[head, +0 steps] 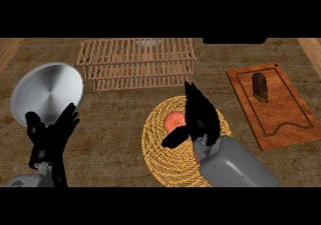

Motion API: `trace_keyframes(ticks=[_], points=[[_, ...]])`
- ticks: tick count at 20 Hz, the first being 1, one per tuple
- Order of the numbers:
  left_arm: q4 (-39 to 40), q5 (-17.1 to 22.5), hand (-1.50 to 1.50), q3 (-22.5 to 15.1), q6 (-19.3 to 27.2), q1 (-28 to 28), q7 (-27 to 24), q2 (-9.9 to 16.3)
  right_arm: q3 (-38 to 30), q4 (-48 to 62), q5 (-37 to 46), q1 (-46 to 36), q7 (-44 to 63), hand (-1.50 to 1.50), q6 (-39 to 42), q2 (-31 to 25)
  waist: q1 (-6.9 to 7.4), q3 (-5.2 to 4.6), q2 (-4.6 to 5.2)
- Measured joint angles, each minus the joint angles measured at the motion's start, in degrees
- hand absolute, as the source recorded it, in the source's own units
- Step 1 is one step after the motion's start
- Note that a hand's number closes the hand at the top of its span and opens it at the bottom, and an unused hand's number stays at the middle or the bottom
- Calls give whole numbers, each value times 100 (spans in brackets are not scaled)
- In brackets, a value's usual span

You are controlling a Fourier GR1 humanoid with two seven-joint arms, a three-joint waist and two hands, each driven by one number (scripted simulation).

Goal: Pick the squash from the placemat and place it in the tiered shelf

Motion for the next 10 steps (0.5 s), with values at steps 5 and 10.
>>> trace_keyframes(ticks=[5, 10], points=[[39, 1, 0, 76, -108, -5, -70, 12, -190, 347, 293, -53, -35, -150, 102, 308, 3, 0, 3], [6, -46, 0, 87, -73, -15, 36, -51, -224, 653, 690, 142, -130, -150, 95, 593, 4, 3, 4]])
